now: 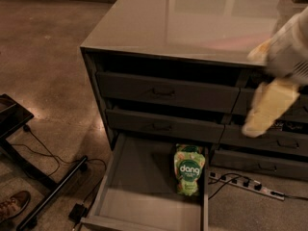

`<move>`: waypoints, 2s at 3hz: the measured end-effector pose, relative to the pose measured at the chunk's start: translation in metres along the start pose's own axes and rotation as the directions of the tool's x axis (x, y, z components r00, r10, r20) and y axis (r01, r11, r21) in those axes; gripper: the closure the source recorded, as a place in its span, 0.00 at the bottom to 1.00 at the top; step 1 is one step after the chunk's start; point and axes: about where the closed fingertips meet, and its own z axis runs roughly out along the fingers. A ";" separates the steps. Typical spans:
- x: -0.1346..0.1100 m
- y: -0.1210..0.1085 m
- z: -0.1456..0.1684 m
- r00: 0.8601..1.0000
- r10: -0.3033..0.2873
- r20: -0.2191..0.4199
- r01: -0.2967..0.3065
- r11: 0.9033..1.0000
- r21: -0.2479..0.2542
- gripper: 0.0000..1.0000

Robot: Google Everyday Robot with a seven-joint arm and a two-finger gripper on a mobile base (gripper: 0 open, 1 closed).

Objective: Pick green rice chip bag from bottom drawer and place on counter

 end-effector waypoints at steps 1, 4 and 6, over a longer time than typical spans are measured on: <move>-0.012 -0.001 0.019 0.998 0.013 0.058 -0.013 1.000 0.006 0.00; -0.001 0.005 0.205 0.946 0.280 0.162 -0.244 0.947 -0.207 0.00; 0.011 -0.007 0.256 0.873 0.439 0.211 -0.408 0.896 -0.179 0.00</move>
Offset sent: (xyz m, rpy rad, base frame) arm 0.0339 0.0359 -0.0740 0.0586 0.0720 0.0191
